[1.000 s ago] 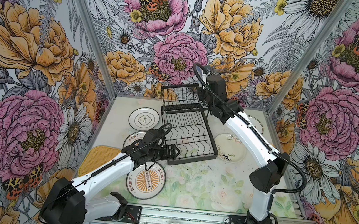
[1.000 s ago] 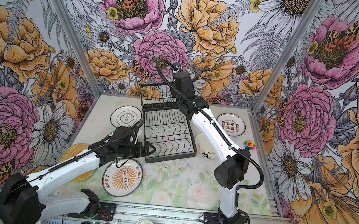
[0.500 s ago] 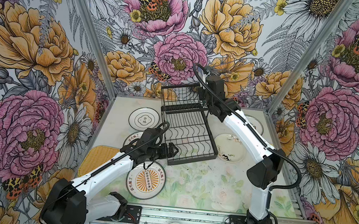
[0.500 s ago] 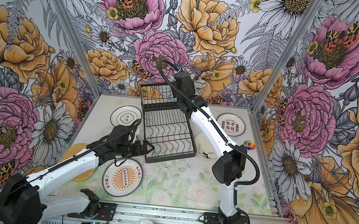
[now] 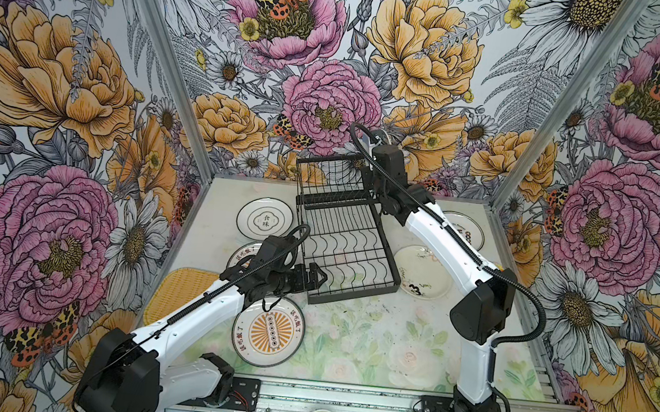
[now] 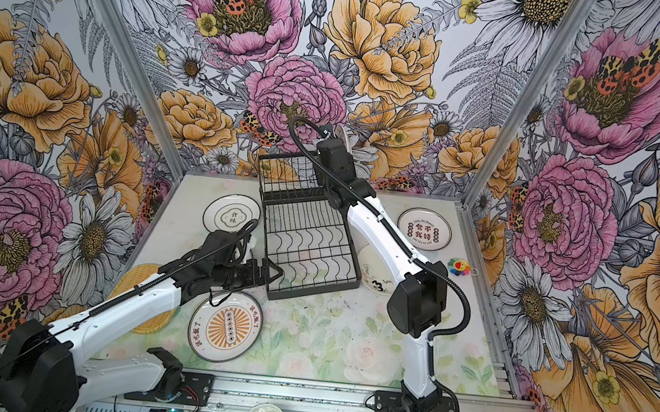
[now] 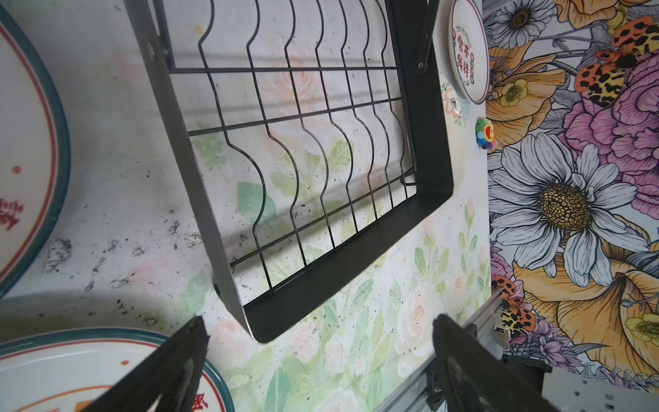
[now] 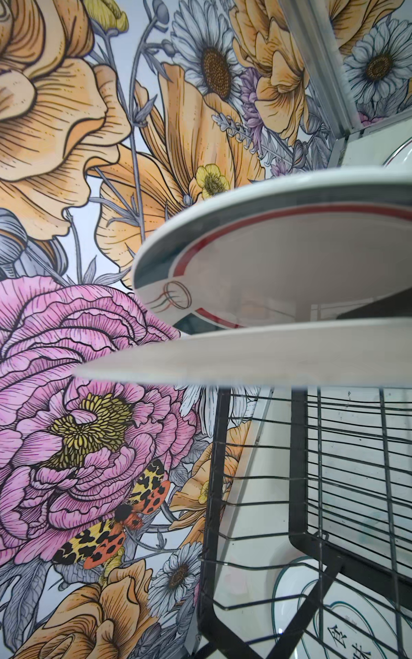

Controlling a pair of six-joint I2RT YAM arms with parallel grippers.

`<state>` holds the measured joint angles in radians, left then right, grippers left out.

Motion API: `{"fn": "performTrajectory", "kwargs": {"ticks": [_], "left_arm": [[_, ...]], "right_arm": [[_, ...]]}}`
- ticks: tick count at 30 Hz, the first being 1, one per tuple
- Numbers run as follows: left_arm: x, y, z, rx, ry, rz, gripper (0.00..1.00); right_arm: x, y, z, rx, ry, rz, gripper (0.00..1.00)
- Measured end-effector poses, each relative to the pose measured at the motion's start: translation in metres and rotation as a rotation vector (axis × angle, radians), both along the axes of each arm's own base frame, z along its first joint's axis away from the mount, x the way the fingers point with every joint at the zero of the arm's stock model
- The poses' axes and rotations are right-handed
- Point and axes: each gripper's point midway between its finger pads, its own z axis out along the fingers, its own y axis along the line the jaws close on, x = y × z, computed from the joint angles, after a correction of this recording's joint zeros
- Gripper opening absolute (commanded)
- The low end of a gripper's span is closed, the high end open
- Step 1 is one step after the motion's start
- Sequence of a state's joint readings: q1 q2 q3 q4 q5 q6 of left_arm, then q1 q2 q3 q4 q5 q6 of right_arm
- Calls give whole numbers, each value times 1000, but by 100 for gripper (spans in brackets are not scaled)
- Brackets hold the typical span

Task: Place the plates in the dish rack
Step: 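Lower the striped plate into the rack slots beside the rimmed plate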

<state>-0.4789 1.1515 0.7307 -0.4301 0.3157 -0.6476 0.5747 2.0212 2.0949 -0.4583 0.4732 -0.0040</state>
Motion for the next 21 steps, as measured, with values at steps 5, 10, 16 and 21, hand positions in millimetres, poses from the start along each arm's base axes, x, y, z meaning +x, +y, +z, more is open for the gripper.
{"fn": "performTrajectory", "kwargs": {"ticks": [5,10,16,21], "left_arm": [[0,1,2,-5,-5,2,99],[-1,1,3,-9,-8,0,99],[-1,1,3,-9,-8,0,99],[-1,1,4,-10,-8,0,99]], "right_arm": [[2,-1,-7,1,15,-1,10],[2,-1,-5,15,4,-5,22],[4,0,-1,23,-11,-5,28],[2,-3,0,16,-14,-15,29]]}}
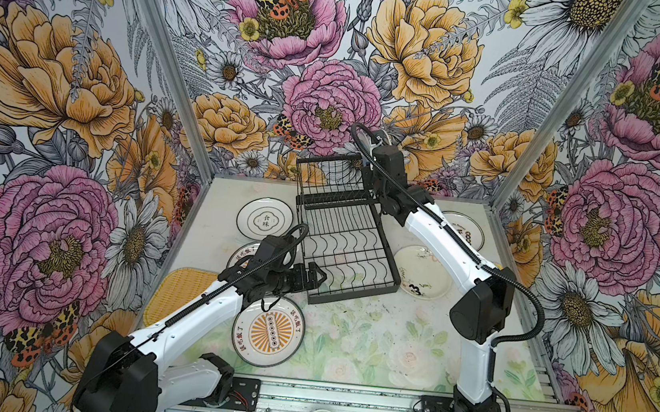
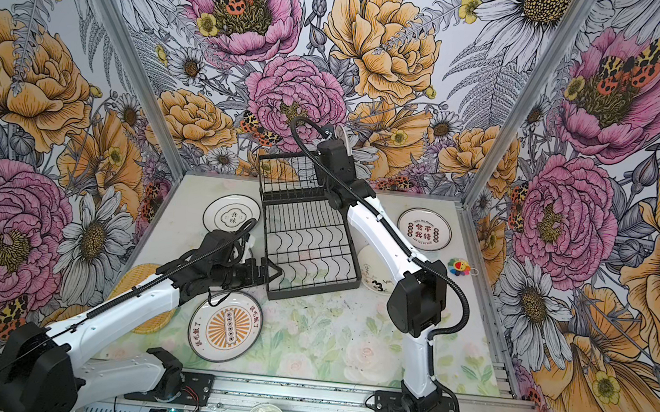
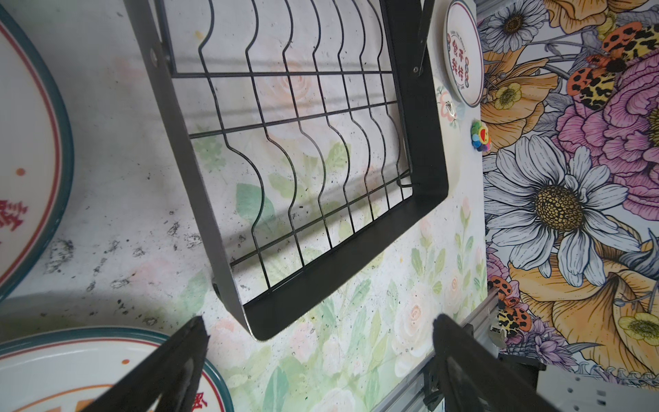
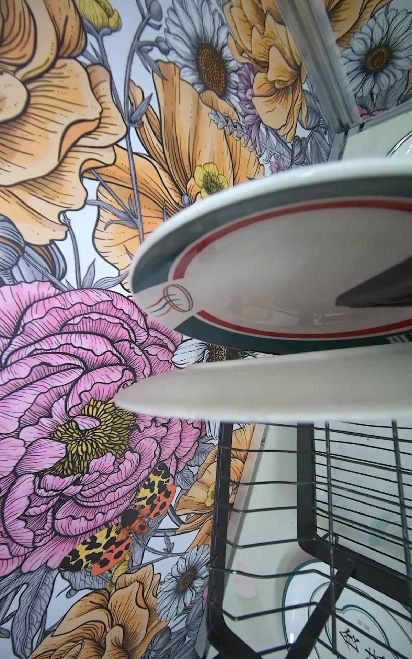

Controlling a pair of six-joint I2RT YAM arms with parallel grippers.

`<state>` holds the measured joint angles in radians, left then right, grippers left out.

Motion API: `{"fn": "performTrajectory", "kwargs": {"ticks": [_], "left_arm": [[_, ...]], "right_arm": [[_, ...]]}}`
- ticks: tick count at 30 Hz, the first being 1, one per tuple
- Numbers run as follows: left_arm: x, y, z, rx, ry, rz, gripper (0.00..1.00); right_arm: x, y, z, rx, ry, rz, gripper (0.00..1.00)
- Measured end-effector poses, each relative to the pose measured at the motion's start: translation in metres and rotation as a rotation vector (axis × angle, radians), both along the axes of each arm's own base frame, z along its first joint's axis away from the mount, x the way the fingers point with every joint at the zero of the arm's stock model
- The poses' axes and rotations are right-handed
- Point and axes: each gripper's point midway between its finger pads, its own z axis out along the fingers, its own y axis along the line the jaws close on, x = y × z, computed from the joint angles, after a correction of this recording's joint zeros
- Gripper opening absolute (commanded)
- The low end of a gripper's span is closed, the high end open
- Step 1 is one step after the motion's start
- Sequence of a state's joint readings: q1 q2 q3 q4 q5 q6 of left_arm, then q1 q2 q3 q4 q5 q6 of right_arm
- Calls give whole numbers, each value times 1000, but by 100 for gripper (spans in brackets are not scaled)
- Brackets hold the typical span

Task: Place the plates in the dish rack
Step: 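Lower the striped plate into the rack slots beside the rimmed plate, then open the right gripper and draw it back from the rack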

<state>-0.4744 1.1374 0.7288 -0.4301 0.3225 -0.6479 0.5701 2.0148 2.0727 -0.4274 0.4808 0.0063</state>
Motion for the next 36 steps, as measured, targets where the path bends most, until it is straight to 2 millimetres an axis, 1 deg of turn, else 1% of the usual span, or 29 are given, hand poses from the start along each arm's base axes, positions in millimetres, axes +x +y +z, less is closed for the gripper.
{"fn": "performTrajectory", "kwargs": {"ticks": [7,12,15,18,22,29,33,36], "left_arm": [[0,0,6,-9,-17,1,99],[-1,0,6,-10,-19,0,99],[-1,0,6,-10,-19,-1,99],[-2,-1,7,-10,-20,-4,99],[-2,-1,8,-14,-19,0,99],[-3,2,13,-11,-35,9,99],[-4,3,14,-8,-41,14,99],[-5,6,13,7,-38,30,99]], "right_arm": [[-12,-9,12,-12,-16,-21,32],[-24,-13,27,-8,-40,-19,36],[-28,-16,35,-8,-53,-22,37],[-28,-23,37,-14,-58,-43,37],[-28,-27,37,-20,-60,-61,37],[-30,-33,35,-27,-54,-74,47],[-37,-36,35,-22,-50,-71,54],[-46,-40,39,-5,-51,-64,60]]}}
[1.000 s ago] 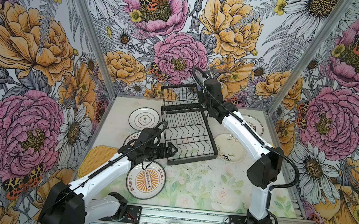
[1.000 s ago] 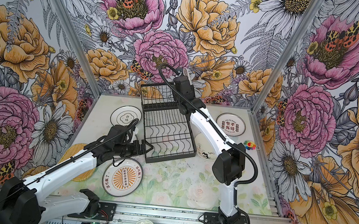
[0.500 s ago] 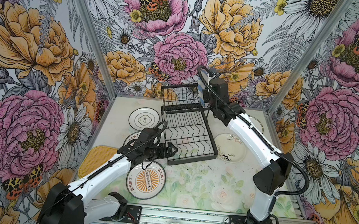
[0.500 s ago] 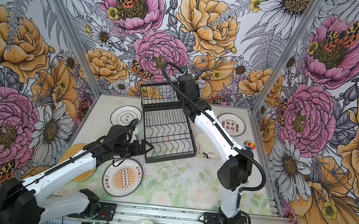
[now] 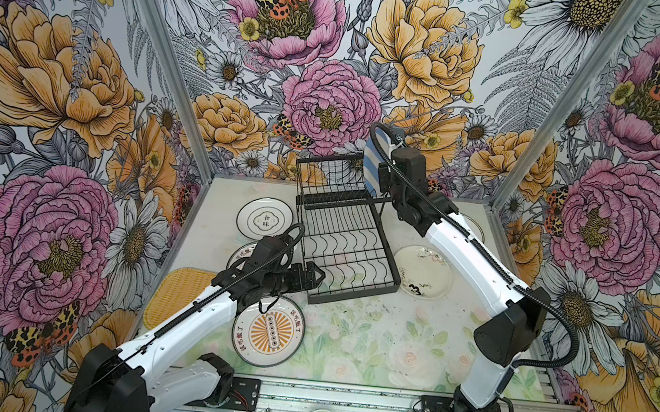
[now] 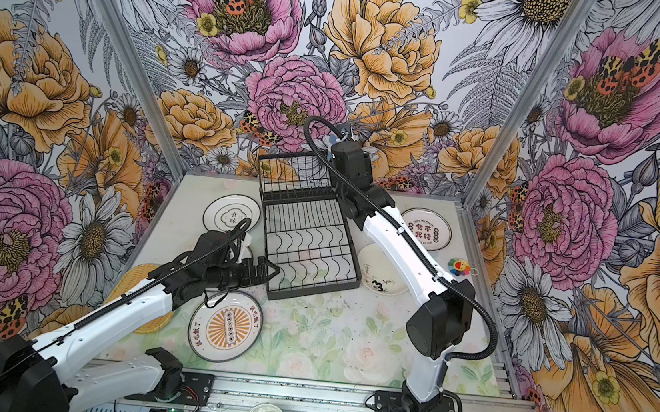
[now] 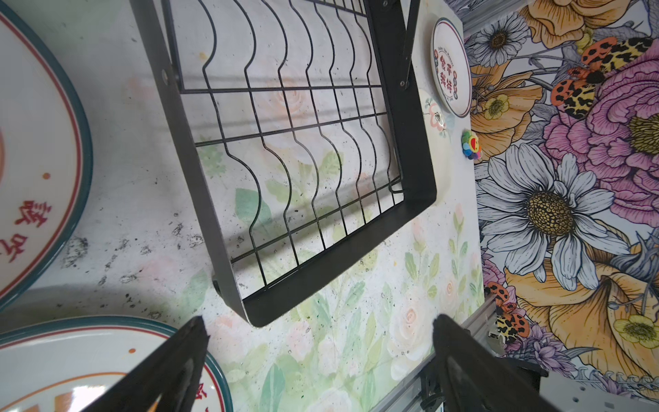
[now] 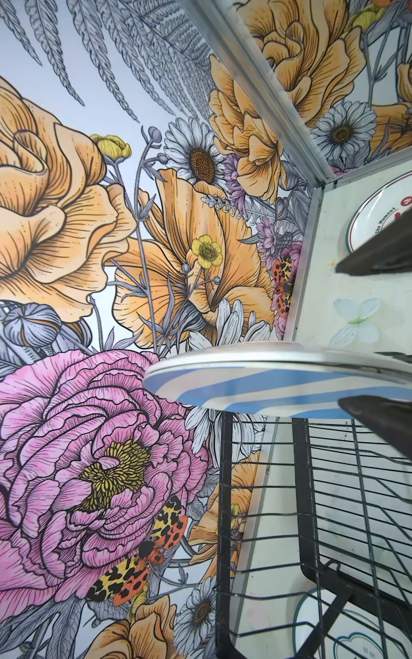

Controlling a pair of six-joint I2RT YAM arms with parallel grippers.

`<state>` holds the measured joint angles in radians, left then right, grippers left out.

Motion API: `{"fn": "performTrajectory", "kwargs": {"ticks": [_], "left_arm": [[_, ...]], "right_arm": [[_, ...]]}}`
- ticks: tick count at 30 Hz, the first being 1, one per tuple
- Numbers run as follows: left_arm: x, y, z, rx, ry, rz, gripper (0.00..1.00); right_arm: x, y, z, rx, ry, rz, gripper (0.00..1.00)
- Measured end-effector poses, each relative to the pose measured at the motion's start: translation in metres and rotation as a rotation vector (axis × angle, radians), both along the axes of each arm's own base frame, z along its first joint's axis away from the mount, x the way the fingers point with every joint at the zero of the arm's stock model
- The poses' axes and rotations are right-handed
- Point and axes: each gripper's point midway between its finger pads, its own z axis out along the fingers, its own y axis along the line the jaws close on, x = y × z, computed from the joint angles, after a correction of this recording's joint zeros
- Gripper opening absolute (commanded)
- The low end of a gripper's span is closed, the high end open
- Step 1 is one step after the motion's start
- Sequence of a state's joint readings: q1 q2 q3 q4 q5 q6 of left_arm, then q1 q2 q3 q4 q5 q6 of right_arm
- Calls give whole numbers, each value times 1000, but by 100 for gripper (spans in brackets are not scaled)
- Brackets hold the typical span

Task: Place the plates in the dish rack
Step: 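Open the right gripper and draw it back from the rack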

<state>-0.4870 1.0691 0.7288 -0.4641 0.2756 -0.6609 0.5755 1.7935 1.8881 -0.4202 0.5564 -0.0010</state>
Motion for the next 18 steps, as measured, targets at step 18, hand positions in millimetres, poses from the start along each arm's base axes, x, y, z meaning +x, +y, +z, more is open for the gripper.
{"fn": "performTrajectory", "kwargs": {"ticks": [18], "left_arm": [[-25,95,-36,300,158,334,99]], "right_arm": [[-103,-16,-41,178,134,102,78]]}}
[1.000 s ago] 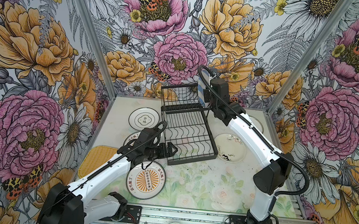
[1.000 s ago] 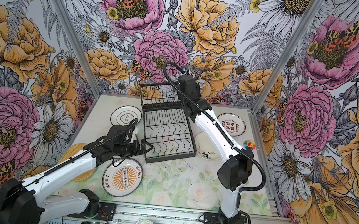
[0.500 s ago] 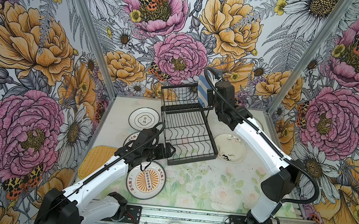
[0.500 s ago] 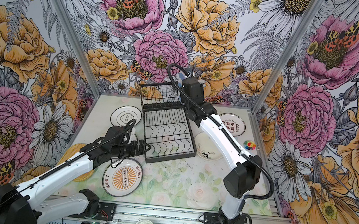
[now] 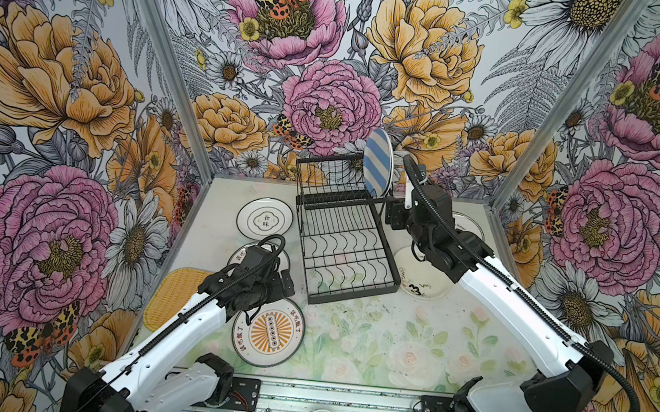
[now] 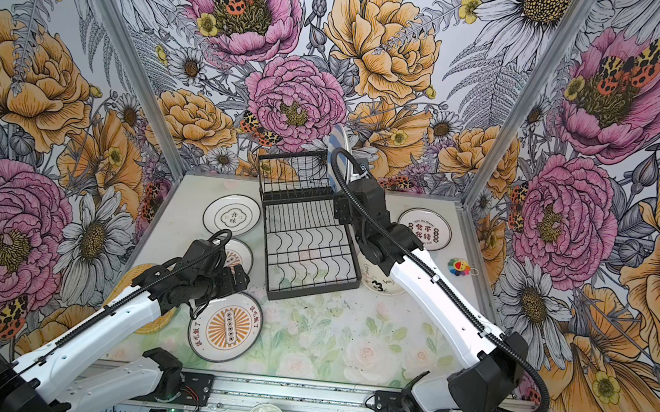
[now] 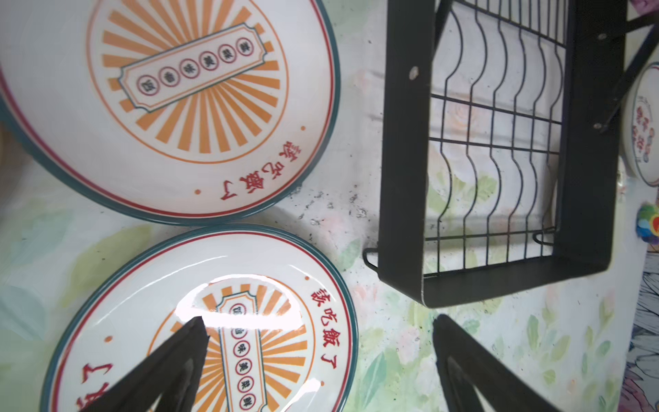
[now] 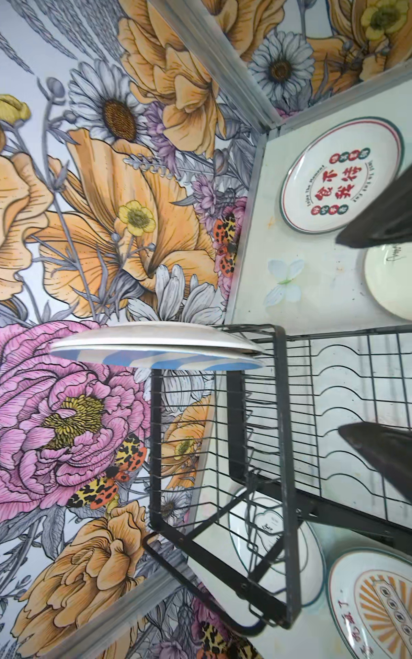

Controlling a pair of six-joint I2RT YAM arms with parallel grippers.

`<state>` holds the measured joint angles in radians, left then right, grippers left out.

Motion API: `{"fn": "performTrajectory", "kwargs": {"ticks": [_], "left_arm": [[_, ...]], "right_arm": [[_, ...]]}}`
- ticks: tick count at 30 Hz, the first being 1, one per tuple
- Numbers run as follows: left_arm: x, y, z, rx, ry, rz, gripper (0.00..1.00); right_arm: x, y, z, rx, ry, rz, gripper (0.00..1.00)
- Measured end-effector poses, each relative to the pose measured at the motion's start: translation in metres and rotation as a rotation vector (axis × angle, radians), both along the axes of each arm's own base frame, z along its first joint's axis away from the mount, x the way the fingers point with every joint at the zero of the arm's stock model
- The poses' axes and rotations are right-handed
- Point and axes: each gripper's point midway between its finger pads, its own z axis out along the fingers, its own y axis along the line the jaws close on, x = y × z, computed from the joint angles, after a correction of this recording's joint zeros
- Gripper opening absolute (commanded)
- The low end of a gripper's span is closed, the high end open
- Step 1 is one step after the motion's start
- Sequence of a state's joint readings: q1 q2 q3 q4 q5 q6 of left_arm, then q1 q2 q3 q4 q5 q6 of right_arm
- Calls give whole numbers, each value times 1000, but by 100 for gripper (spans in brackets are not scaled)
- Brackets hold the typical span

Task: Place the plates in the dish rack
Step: 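Lower the left gripper onto the orange sunburst plate while the right gripper moves toward it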

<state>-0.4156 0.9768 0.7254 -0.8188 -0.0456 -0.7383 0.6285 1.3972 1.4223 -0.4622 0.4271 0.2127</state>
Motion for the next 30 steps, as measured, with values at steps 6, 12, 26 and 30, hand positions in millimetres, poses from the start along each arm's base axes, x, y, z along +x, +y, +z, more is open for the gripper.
{"fn": "performTrajectory", "kwargs": {"ticks": [6,12,26,30], "left_arm": [[0,34,-14,81,53,105,99],[0,51,-36,173,134,132,99],[5,77,-62,154,159,194,99],[5,77,-71,137,175,190,99]], "right_arm": [[-26,-9,-39,30,97,8,81],[-41,-16,-55,59,142,5,82],[-46,-20,-45,88,123,0,83],[-47,-20,-44,89,122,0,83]]}}
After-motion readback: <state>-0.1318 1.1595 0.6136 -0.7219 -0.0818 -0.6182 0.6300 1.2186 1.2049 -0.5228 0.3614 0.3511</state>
